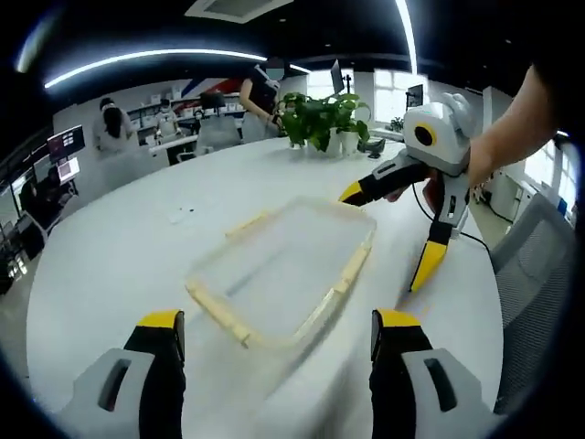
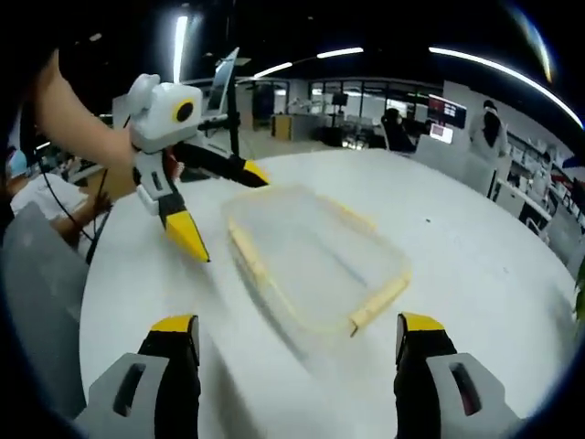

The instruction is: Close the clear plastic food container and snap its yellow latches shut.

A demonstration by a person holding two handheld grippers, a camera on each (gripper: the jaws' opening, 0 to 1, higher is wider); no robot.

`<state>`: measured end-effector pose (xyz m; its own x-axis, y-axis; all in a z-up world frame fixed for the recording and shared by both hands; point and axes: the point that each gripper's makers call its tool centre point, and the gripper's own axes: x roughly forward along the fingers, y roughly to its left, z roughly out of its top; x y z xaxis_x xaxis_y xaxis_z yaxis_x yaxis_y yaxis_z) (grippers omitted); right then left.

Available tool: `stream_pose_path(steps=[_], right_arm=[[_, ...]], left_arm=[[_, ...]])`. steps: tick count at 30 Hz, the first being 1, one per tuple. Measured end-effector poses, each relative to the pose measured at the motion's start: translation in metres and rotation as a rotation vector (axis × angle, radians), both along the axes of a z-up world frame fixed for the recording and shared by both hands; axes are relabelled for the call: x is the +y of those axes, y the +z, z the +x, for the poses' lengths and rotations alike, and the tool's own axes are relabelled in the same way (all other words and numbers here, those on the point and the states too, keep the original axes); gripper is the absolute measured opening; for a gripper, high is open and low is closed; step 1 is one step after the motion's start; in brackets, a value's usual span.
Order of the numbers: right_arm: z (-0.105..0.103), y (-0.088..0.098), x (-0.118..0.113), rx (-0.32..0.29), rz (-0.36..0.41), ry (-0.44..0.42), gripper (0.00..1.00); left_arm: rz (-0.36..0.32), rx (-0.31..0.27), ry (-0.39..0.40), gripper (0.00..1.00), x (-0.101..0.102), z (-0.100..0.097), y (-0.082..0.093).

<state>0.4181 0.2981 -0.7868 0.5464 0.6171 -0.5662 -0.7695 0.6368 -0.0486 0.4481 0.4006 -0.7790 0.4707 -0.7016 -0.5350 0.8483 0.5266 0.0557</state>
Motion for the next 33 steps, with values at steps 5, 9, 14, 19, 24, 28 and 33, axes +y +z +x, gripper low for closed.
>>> stream_pose_path(steps=[5,9,14,19,24,28,33], right_arm=[[-0.004,-0.001,-0.001,0.027,0.004,-0.007,0.86],[-0.005,0.001,-0.005,0.028,0.013,-0.034,0.87],[-0.009,0.003,-0.013,0.029,0.021,-0.054,0.87],[-0.017,0.006,-0.019,0.033,0.023,-0.057,0.86],[-0.021,0.011,-0.022,0.036,0.042,-0.076,0.86],[-0.028,0.012,-0.026,0.038,0.041,-0.080,0.85],[-0.035,0.013,-0.031,0.046,0.053,-0.103,0.85]], left_arm=[[0.029,0.005,-0.017,0.84,0.001,-0.006,-0.004],[0.039,0.019,-0.012,0.85,0.005,-0.010,-0.007],[0.031,0.030,0.000,0.84,0.011,-0.015,-0.004],[0.031,0.034,0.003,0.83,0.016,-0.020,-0.004],[0.019,0.048,0.012,0.82,0.021,-0.029,-0.005],[0.013,0.063,0.024,0.82,0.026,-0.038,-0.009],[0.007,0.070,0.037,0.81,0.030,-0.046,-0.007]])
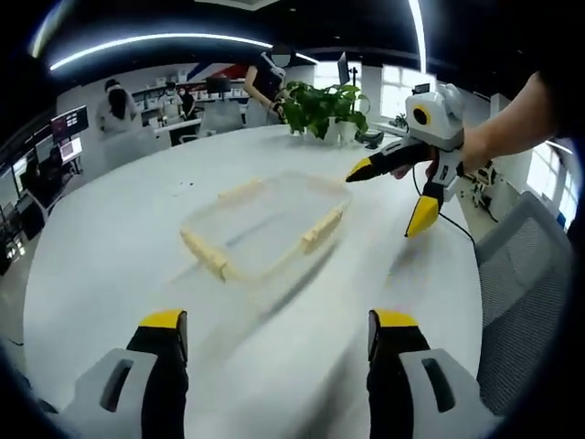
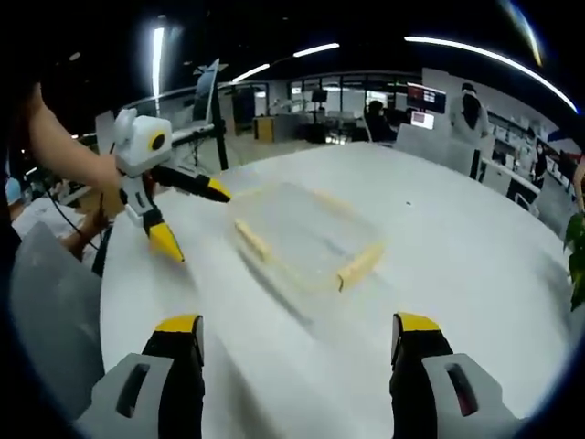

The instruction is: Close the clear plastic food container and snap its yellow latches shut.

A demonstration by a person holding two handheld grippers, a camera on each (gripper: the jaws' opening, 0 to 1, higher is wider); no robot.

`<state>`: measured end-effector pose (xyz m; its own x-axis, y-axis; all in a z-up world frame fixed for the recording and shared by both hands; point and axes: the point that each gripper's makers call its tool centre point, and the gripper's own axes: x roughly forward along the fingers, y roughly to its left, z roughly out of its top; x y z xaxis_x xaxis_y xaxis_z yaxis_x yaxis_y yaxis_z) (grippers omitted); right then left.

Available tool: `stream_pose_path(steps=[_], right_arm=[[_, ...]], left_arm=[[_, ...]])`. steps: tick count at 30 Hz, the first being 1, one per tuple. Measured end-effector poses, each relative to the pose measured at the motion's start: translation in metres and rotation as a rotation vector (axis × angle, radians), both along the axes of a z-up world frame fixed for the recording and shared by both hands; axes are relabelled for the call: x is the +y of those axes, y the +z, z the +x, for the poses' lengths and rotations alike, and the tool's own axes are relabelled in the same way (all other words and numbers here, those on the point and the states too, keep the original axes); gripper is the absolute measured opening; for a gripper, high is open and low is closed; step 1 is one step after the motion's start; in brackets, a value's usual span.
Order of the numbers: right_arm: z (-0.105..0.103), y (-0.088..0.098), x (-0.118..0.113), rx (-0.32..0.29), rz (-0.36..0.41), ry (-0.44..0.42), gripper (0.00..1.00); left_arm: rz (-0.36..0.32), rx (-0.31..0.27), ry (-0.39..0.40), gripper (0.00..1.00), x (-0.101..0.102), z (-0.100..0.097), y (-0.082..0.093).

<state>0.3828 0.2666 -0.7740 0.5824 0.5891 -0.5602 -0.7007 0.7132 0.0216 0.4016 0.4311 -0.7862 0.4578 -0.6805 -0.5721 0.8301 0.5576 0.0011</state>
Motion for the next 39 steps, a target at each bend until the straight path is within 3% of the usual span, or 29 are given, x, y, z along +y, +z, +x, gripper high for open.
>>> stream_pose_path(steps=[20,33,39], right_arm=[[-0.025,0.006,-0.022,0.007,0.023,-0.078,0.83],[-0.040,0.011,-0.029,0.013,0.032,-0.103,0.82],[-0.046,0.017,-0.038,0.017,0.060,-0.142,0.82]], left_arm=[[-0.021,0.008,0.058,0.77,0.019,-0.015,0.005],[-0.005,0.027,0.086,0.75,0.032,-0.036,0.009],[-0.036,0.038,0.133,0.75,0.038,-0.038,0.012]])
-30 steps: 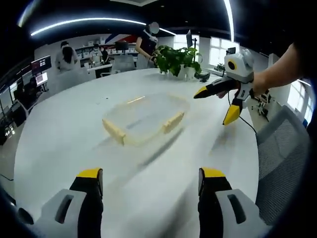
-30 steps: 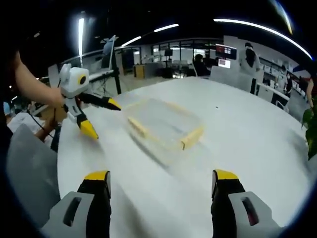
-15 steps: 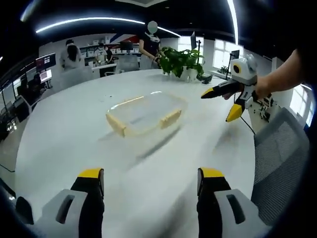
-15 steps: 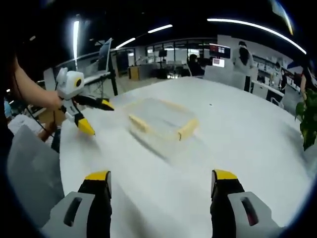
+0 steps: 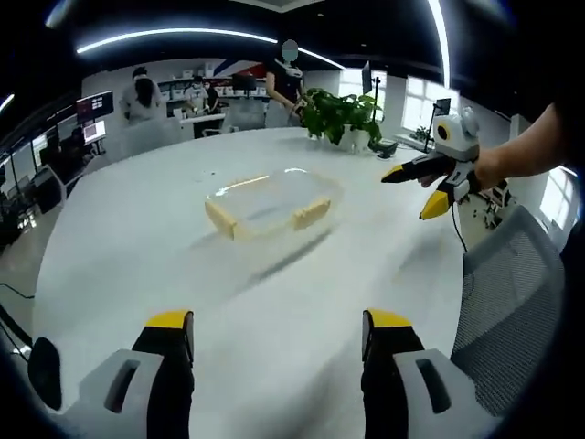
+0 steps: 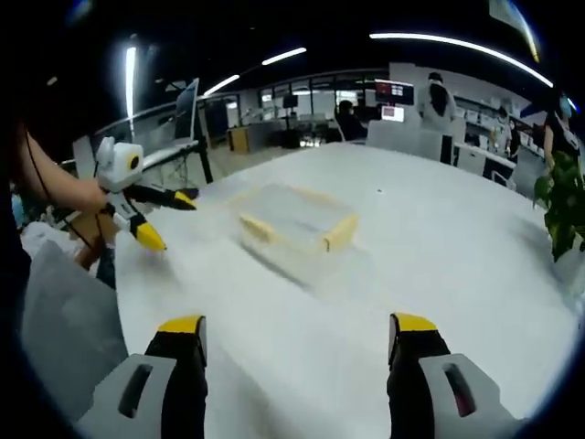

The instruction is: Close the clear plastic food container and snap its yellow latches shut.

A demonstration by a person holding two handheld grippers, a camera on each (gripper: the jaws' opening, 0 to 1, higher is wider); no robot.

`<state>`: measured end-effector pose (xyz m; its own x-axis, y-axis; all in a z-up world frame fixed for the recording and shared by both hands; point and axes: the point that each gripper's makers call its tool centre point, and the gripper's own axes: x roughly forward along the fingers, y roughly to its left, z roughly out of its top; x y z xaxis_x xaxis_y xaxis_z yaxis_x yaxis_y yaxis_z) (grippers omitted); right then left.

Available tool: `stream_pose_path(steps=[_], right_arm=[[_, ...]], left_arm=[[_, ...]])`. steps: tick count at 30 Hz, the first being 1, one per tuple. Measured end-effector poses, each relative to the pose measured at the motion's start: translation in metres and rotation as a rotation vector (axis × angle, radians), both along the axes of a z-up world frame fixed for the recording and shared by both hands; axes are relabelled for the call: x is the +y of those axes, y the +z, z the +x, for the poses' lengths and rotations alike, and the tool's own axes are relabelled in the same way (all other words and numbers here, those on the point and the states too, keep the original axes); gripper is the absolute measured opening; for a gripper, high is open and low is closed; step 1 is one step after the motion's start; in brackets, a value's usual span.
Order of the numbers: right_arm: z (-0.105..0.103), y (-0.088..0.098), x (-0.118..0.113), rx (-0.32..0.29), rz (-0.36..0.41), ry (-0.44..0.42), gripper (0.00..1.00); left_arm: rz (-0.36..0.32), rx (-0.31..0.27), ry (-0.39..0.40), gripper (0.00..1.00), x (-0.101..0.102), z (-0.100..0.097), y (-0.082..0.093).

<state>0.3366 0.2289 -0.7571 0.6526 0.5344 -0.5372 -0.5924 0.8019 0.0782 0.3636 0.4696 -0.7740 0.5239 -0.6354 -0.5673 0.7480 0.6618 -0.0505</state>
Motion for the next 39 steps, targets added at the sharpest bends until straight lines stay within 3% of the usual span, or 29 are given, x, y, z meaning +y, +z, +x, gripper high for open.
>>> stream_pose_path(steps=[15,27,34,39], right_arm=[[-0.023,0.000,-0.012,0.016,0.010,-0.021,0.81],[-0.044,0.001,-0.014,0.021,0.030,-0.041,0.81],[-0.052,0.002,-0.021,0.021,0.065,-0.096,0.81],[-0.061,0.001,-0.018,0.026,0.077,-0.086,0.81]], left_arm=[[-0.001,0.039,0.061,0.73,0.022,-0.028,-0.011],[-0.043,0.061,0.134,0.71,0.026,-0.043,-0.008],[-0.044,0.079,0.137,0.70,0.026,-0.056,-0.014],[-0.048,0.072,0.143,0.70,0.027,-0.059,-0.010]])
